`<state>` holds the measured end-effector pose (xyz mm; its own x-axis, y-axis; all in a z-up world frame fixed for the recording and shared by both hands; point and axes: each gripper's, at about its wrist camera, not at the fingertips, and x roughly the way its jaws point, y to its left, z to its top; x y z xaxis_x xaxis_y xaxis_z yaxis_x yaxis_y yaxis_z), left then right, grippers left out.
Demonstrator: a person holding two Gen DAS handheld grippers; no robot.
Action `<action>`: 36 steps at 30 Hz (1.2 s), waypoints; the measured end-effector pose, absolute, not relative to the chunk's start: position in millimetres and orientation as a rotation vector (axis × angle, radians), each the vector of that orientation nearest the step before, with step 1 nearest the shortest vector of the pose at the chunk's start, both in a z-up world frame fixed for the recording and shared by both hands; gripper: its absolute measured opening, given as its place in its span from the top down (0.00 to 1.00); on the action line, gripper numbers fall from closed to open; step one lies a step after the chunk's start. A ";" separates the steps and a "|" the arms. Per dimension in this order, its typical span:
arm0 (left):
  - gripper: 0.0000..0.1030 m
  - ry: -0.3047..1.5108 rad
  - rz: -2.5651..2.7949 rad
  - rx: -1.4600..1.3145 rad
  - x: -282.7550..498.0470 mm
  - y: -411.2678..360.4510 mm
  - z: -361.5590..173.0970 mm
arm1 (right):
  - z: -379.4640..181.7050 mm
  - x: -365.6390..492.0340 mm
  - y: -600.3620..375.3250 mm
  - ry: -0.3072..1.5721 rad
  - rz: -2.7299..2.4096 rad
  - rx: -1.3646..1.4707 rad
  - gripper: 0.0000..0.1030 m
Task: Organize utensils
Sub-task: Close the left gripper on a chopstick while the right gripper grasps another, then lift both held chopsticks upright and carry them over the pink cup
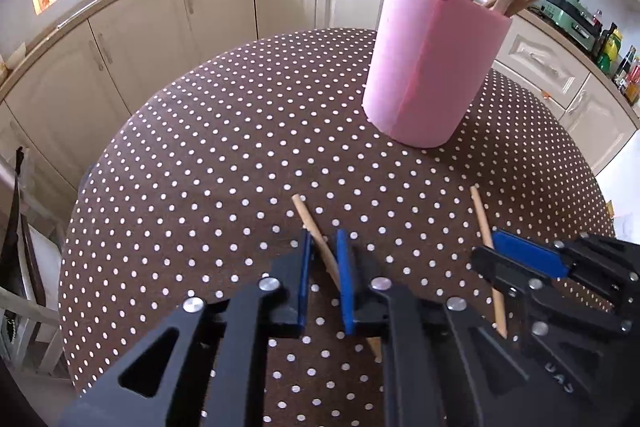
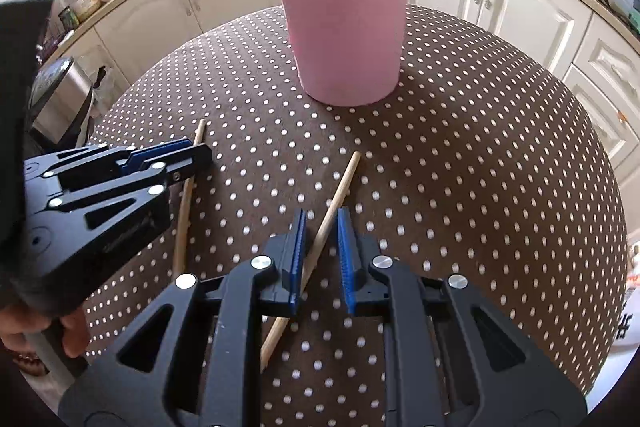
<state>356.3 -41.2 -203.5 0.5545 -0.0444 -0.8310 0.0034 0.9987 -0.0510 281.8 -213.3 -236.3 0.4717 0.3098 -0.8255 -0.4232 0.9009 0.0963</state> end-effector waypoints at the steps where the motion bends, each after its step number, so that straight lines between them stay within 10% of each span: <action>1: 0.91 0.984 -0.035 -0.050 357.7 -41.0 -202.0 | -236.5 283.8 -213.1 0.986 0.454 -0.124 0.84; 36: 0.95 0.666 -0.256 -0.059 224.9 -45.1 -56.8 | -112.1 197.3 -278.0 0.660 0.617 0.126 0.95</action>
<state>224.9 -45.1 -56.8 0.7559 -0.2534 -0.6037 0.2158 0.9670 -0.1358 197.3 -278.0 -112.1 0.6193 0.5739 -0.5358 -0.4961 0.8150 0.2995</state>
